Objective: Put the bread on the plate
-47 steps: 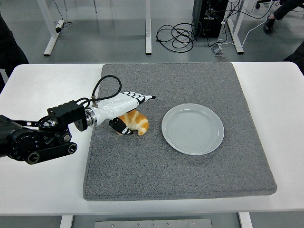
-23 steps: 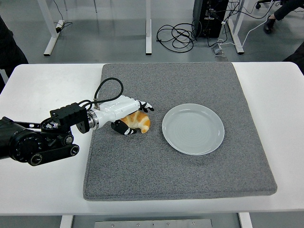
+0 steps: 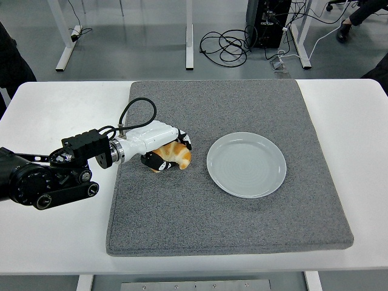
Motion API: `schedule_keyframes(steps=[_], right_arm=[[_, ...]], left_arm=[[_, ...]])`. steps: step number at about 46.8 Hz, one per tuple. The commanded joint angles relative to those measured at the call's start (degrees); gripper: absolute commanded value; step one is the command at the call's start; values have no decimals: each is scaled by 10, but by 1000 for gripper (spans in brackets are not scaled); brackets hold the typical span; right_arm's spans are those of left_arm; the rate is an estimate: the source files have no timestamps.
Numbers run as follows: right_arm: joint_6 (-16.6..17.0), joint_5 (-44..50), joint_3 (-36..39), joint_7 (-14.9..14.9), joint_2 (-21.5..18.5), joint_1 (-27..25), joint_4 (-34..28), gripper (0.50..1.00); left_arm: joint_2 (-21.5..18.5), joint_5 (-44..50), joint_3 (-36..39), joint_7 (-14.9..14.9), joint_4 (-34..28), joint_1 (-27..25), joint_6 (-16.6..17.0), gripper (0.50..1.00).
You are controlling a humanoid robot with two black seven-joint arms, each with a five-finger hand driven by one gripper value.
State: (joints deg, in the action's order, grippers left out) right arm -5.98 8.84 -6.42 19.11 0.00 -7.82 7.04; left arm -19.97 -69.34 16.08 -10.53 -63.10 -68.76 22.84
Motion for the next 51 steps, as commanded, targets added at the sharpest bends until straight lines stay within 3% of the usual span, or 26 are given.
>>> schedule_keyframes(steps=[1,6,19,45,51], right_arm=[[0,0,0,1,0,0,0,1000],[0,0,0,0,0,0,0,1000],[0,0,0,1,0,0,0,1000],[0,0,0,1,0,0,0,1000],[0,0,0,1,0,0,1,1000]], left_arm=[[1,0,-1,1,0,-1,0,500],[0,0,-5,1,0,-7,0,500],[-4,28,-3,1,1,-95,-4,500],[-33,58,-3,-1,9,-214,-33,500],[-42,58,-5,-1,9,-238,-54,500]])
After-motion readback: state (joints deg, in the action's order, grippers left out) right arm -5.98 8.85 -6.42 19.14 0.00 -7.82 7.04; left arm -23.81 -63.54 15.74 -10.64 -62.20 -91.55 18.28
